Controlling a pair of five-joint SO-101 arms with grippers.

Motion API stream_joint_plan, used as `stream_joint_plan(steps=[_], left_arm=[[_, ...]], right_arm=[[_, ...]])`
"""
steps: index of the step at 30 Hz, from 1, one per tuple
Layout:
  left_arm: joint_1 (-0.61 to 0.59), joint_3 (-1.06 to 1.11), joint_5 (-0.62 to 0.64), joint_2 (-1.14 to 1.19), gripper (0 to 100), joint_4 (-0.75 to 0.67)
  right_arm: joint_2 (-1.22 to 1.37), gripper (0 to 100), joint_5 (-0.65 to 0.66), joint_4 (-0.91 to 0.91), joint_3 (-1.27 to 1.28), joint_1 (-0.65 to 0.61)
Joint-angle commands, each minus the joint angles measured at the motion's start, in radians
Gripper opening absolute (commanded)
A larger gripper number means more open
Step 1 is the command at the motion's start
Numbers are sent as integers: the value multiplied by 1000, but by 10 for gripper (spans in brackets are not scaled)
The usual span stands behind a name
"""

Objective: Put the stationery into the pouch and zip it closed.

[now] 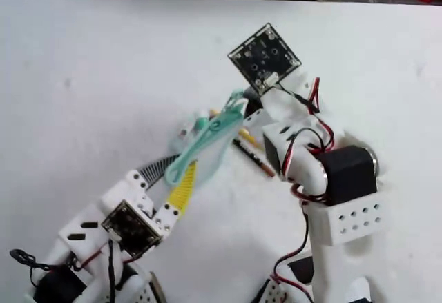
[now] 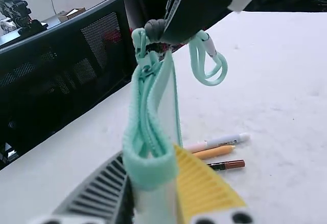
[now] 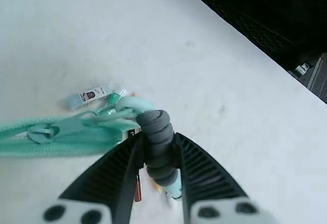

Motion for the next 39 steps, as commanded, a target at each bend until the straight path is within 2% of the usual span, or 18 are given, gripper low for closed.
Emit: stream_joint_plan(steps=[1,7,12,14,17,19,23,26,32,37,39], left_arm=[[-1,-38,-6,-2,23,-14],[-1,-25,-5,-2,23,-28],[-39,-31,-5,-2,23,-34],[-79,-31,8,-2,23,-75],[-166,-26,103,-2,23,-124],[-228,-25,153,-2,24,-141],[-318,-32,227,-2,24,-150],[-364,-28,250,-2,24,-173],[-453,-11,269,-2,24,-272],[-550,152,321,-1,24,-474],[-553,232,338,-1,24,-537]], right_arm=[[-33,17,0,-27,-9,-21],[30,17,0,-77,21,96],[47,29,-25,-67,29,91],[21,112,-91,-68,29,71],[-28,331,-126,-64,26,18],[-70,394,-117,-42,28,-27],[-145,327,-95,-35,23,-58],[-156,290,-95,-35,31,-24],[28,283,-97,-35,23,68],[251,283,-97,-35,23,120],[323,283,-74,-36,21,140]])
